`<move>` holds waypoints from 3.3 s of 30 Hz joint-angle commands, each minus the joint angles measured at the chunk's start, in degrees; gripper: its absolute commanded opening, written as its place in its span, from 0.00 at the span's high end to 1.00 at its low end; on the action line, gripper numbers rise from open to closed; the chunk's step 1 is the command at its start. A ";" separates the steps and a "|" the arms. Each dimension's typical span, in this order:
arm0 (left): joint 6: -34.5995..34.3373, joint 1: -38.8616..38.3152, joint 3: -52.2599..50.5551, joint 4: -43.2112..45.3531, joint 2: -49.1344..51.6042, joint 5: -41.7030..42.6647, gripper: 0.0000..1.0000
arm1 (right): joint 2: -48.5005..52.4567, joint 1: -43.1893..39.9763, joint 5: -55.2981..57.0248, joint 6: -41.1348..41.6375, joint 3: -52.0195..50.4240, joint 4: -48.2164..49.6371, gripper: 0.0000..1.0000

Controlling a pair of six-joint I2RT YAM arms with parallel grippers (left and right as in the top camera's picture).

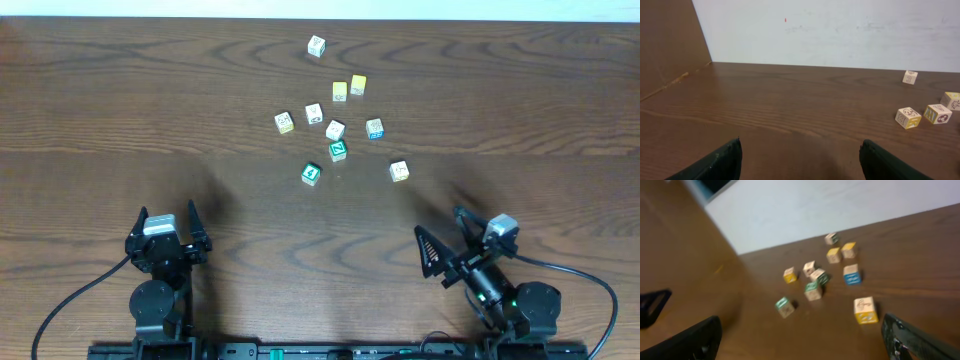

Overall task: Lift 4 blocks
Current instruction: 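Move the right gripper forward toward the blue-edged umbrella block, then lower the right gripper and close it on the blue-edged block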

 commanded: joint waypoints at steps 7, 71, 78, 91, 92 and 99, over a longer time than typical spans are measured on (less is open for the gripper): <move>-0.26 0.28 -0.76 -2.69 -0.26 -0.72 0.24 | 10.91 0.50 -0.98 -12.52 10.40 -7.48 0.01; -0.26 0.28 -0.76 -2.69 -0.26 -0.72 0.24 | 108.54 14.01 22.43 -29.94 78.29 -42.34 0.01; -0.26 0.28 -0.76 -2.69 -0.26 -0.72 0.25 | 112.54 14.01 22.38 -29.92 78.27 -43.17 0.13; -0.26 0.28 -0.76 -2.69 -0.26 -0.72 0.25 | 113.35 14.01 22.67 -30.42 78.09 -42.64 0.52; -0.26 0.28 -0.76 -2.69 -0.26 -0.72 0.24 | 113.35 14.01 22.75 -30.42 78.09 -42.40 0.54; -0.26 0.28 -0.76 -2.69 -0.26 -0.72 0.24 | 113.35 14.01 22.80 -30.42 78.09 -40.17 0.60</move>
